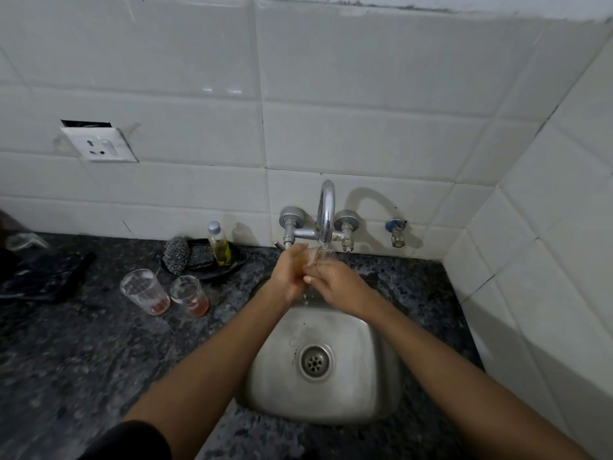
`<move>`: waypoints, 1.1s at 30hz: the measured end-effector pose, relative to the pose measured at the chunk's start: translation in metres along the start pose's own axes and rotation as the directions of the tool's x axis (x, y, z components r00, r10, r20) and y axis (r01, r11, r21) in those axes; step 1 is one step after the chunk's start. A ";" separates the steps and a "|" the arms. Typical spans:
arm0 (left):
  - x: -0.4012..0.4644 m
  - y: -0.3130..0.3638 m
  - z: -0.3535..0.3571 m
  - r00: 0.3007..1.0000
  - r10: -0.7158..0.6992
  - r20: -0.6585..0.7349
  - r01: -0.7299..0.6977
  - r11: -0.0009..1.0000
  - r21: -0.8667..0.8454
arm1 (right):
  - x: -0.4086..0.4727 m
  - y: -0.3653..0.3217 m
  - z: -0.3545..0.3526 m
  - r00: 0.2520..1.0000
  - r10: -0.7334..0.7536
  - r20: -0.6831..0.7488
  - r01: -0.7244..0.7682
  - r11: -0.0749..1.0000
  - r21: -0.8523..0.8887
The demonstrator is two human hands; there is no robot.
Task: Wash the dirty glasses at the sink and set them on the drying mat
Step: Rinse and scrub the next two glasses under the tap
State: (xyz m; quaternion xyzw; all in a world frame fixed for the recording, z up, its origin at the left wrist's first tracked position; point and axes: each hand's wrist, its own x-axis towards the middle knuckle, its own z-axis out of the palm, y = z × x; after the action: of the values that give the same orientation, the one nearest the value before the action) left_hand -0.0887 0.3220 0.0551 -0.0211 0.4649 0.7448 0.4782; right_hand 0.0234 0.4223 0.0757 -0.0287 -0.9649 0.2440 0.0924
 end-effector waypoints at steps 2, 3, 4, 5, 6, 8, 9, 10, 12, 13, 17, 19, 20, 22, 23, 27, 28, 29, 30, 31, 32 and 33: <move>-0.003 -0.003 0.004 0.999 0.026 -0.025 -0.027 0.999 -0.036 | 0.004 -0.011 0.002 0.992 0.098 -0.082 -0.084 0.984 0.157; -0.003 -0.005 0.005 0.999 0.019 -0.035 -0.021 0.998 -0.060 | 0.005 -0.017 0.002 0.988 0.129 -0.085 -0.110 0.973 0.202; -0.004 -0.005 0.006 0.999 0.010 -0.035 -0.012 0.997 -0.078 | 0.007 -0.018 0.001 0.988 0.113 -0.103 -0.094 0.980 0.173; -0.007 -0.003 0.008 1.000 -0.006 -0.017 0.004 0.996 -0.092 | 0.007 -0.016 0.001 0.994 0.066 -0.091 -0.060 0.996 0.071; -0.007 0.000 0.009 1.000 -0.021 0.008 0.022 0.996 -0.083 | 0.005 -0.011 0.000 1.000 -0.002 -0.024 0.001 0.999 -0.050; -0.006 0.004 0.012 1.000 -0.024 -0.010 0.023 0.999 -0.041 | 0.000 0.003 0.001 0.997 -0.068 0.023 0.070 0.987 -0.143; -0.007 0.004 0.014 1.000 -0.001 -0.020 0.000 0.999 -0.036 | -0.001 0.001 0.002 0.999 -0.040 -0.015 0.039 0.998 -0.043; -0.006 0.003 0.015 1.000 0.021 -0.012 -0.021 0.998 -0.055 | 0.001 -0.006 0.002 0.997 0.018 -0.075 -0.014 0.999 0.050; -0.007 -0.002 0.016 1.000 0.027 0.011 -0.025 0.993 -0.119 | 0.006 -0.017 0.003 0.982 0.130 -0.140 -0.099 0.973 0.206; -0.009 -0.004 0.017 1.000 0.013 0.016 -0.010 0.991 -0.132 | 0.008 -0.020 0.001 0.980 0.131 -0.148 -0.102 0.977 0.189; -0.014 0.009 0.025 0.997 -0.036 0.063 0.038 0.999 -0.033 | 0.000 -0.002 -0.003 1.000 -0.012 -0.009 0.010 0.985 -0.173; -0.011 0.007 0.025 1.000 -0.016 0.001 0.016 1.000 -0.015 | -0.001 -0.007 0.001 0.997 0.052 -0.065 -0.047 0.996 0.081; -0.008 0.004 0.023 1.000 0.002 -0.015 -0.002 1.000 -0.025 | 0.002 -0.012 0.002 0.990 0.102 -0.092 -0.079 0.971 0.225; -0.009 -0.001 0.021 1.000 0.025 -0.009 -0.026 0.997 -0.075 | 0.006 -0.020 0.002 0.982 0.163 -0.094 -0.124 0.935 0.333; -0.010 0.000 0.020 1.000 0.029 0.001 -0.029 0.996 -0.080 | 0.007 -0.019 0.000 0.986 0.142 -0.086 -0.112 0.951 0.287; -0.005 0.008 0.011 0.999 0.004 0.038 -0.005 0.999 0.036 | -0.003 0.002 -0.002 1.000 0.007 -0.007 -0.007 1.000 0.004; -0.003 0.008 0.009 1.000 0.015 0.022 -0.016 0.999 0.037 | -0.003 0.002 0.001 1.000 -0.004 -0.019 0.006 0.997 0.077; -0.003 0.007 0.009 1.000 0.028 -0.001 -0.028 0.999 0.029 | -0.002 -0.004 0.000 0.999 0.022 -0.026 -0.017 0.984 0.175; -0.003 0.004 0.008 0.999 0.032 -0.014 -0.032 0.999 0.026 | 0.001 -0.010 0.002 0.995 0.096 -0.040 -0.081 0.955 0.286; -0.004 0.002 0.008 0.999 0.033 -0.021 -0.033 0.999 0.024 | 0.004 -0.015 0.003 0.983 0.182 -0.021 -0.162 0.917 0.364; -0.003 0.000 0.006 0.999 0.026 -0.021 -0.026 1.000 0.012 | 0.007 -0.019 0.003 0.977 0.210 -0.028 -0.184 0.907 0.378; -0.003 -0.002 0.005 1.000 0.012 -0.028 -0.013 1.000 -0.009 | 0.007 -0.018 0.002 0.979 0.195 -0.052 -0.169 0.932 0.320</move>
State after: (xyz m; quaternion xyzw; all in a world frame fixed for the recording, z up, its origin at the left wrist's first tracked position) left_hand -0.0838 0.3241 0.0579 -0.0305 0.4683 0.7495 0.4670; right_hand 0.0158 0.4063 0.0836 -0.1130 -0.9023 0.4004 0.1129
